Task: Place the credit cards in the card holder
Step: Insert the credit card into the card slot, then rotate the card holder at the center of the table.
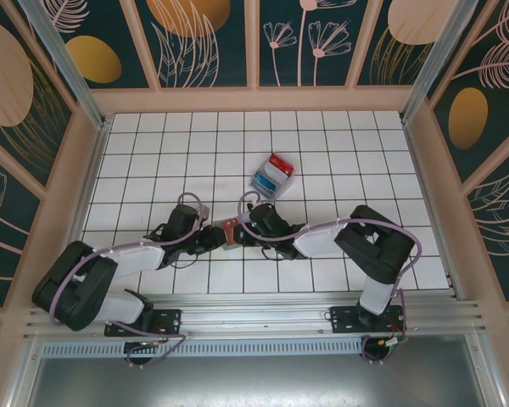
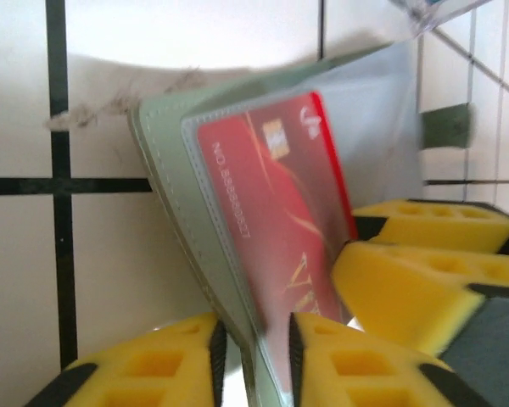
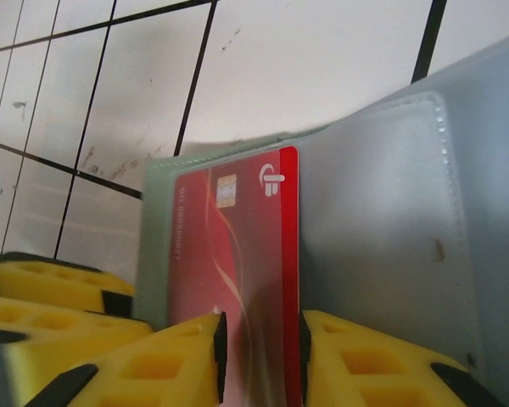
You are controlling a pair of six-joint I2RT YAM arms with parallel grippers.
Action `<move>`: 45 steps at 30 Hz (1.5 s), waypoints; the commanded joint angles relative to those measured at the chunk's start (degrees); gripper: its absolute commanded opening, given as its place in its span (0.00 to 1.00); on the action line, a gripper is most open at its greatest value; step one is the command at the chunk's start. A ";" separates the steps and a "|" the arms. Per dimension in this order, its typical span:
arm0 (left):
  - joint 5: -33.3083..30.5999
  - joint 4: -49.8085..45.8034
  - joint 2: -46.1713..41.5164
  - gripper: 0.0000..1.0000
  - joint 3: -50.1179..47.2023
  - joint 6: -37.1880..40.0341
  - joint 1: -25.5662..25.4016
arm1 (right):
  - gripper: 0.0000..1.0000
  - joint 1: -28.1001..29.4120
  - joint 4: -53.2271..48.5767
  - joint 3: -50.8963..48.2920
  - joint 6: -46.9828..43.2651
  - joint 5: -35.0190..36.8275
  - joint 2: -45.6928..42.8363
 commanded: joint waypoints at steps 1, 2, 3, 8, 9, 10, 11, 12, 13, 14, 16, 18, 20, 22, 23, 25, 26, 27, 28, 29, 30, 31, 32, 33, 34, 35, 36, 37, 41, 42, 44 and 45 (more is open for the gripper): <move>-5.04 -4.22 -4.64 0.34 -0.06 0.01 -0.07 | 0.32 -0.30 -7.44 2.62 -4.50 1.35 -4.48; -5.99 -5.51 -5.80 0.35 0.02 0.16 -0.08 | 0.33 -0.78 -8.65 3.17 -5.15 1.57 -5.19; -6.98 -7.12 -6.90 0.37 0.21 0.47 -0.08 | 0.33 -1.37 -10.01 3.68 -5.81 1.62 -6.04; -12.14 -14.85 -9.23 0.43 3.54 2.82 0.10 | 0.34 -3.54 -14.01 2.42 -6.96 2.05 -11.62; -13.32 -16.32 -8.93 0.43 4.74 3.66 0.19 | 0.34 -3.78 -14.56 1.64 -6.89 1.82 -12.95; -14.21 -17.32 -8.60 0.42 6.05 4.59 0.29 | 0.34 -3.83 -14.89 0.63 -6.48 1.65 -14.23; -15.03 -17.87 -7.92 0.42 7.23 5.45 0.43 | 0.33 -3.74 -14.73 -0.49 -5.98 1.11 -15.22; -15.70 -18.39 -6.76 0.41 9.03 6.53 0.76 | 0.32 -3.53 -14.02 -2.15 -5.01 0.21 -16.12; -16.48 -19.09 -5.20 0.41 11.09 7.76 1.25 | 0.31 -3.32 -13.34 -3.73 -4.04 -0.58 -16.71; -17.16 -19.73 -3.49 0.41 13.05 8.81 1.77 | 0.30 -2.96 -12.64 -4.89 -2.98 -1.19 -16.93; -17.01 -19.64 0.88 0.40 17.47 11.25 2.96 | 0.26 -2.19 -11.49 -8.07 -1.35 -1.48 -16.40; -15.39 -19.70 5.81 0.38 21.36 13.16 3.52 | 0.22 -2.01 -9.80 -10.51 0.20 -1.90 -15.73; -13.20 -20.25 10.30 0.36 23.86 14.57 3.53 | 0.22 -1.93 -7.48 -12.23 1.51 -1.59 -15.06; -9.69 -19.14 13.15 0.32 23.58 14.68 3.52 | 0.21 -2.41 -6.58 -12.09 1.57 -0.84 -12.87; -8.02 -18.16 13.42 0.29 22.45 14.29 3.46 | 0.21 -2.68 -6.08 -11.71 1.37 -0.55 -11.96; -5.99 -16.08 12.60 0.20 18.67 12.96 3.46 | 0.21 -3.66 -4.06 -10.62 1.00 -1.06 -9.23; -5.23 -14.99 11.68 0.17 16.60 12.10 3.43 | 0.21 -4.10 -3.25 -9.77 0.69 -1.49 -7.93; -4.06 -13.49 10.50 0.16 13.99 10.86 3.35 | 0.21 -4.47 -2.73 -8.47 0.19 -1.57 -6.29; -3.14 -12.45 9.67 0.15 12.03 9.88 3.14 | 0.21 -4.86 -2.64 -7.08 -0.45 -1.70 -4.76; -2.85 -11.79 8.37 0.14 9.68 8.68 2.73 | 0.21 -5.19 -2.70 -4.99 -1.37 -1.82 -3.21; -2.97 -11.63 7.03 0.13 7.72 7.76 2.35 | 0.22 -5.56 -2.71 -3.19 -2.31 -1.66 -1.80; -3.22 -11.62 5.34 0.12 6.06 6.82 1.76 | 0.21 -5.87 -2.66 -1.48 -3.06 -1.78 -0.57; -3.65 -11.43 3.51 0.12 4.08 5.43 1.23 | 0.21 -6.38 -3.40 1.03 -4.35 -2.28 1.21; -3.82 -10.82 1.67 0.12 2.18 3.74 0.65 | 0.21 -6.91 -4.74 3.89 -5.69 -2.91 2.91; -3.77 -9.99 -0.04 0.12 0.65 2.04 0.03 | 0.21 -7.35 -5.65 6.17 -6.86 -3.48 4.61; -3.59 -8.51 -1.93 0.12 -1.11 -0.04 -0.76 | 0.21 -8.13 -6.24 8.77 -8.18 -4.99 6.46; -3.55 -6.91 -3.41 0.13 -2.57 -2.11 -1.71 | 0.21 -8.91 -6.92 11.37 -9.55 -7.37 8.40; -3.74 -5.66 -4.53 0.13 -3.49 -3.67 -2.47 | 0.21 -9.53 -7.83 13.89 -10.81 -9.79 10.06; -4.98 -2.48 -6.13 0.17 -4.41 -7.09 -3.84 | 0.21 -10.06 -16.00 24.16 -16.51 -12.54 14.75; -5.26 -1.94 -5.80 0.21 -3.88 -7.20 -3.87 | 0.22 -10.35 -16.97 25.15 -17.26 -12.39 14.88; -5.72 -1.07 -4.25 0.30 -1.95 -7.09 -3.91 | 0.22 -11.61 -17.80 26.00 -18.25 -14.57 14.58; -5.47 -0.12 -2.88 0.33 -0.66 -7.11 -3.88 | 0.23 -12.34 -18.16 26.16 -18.80 -15.50 13.91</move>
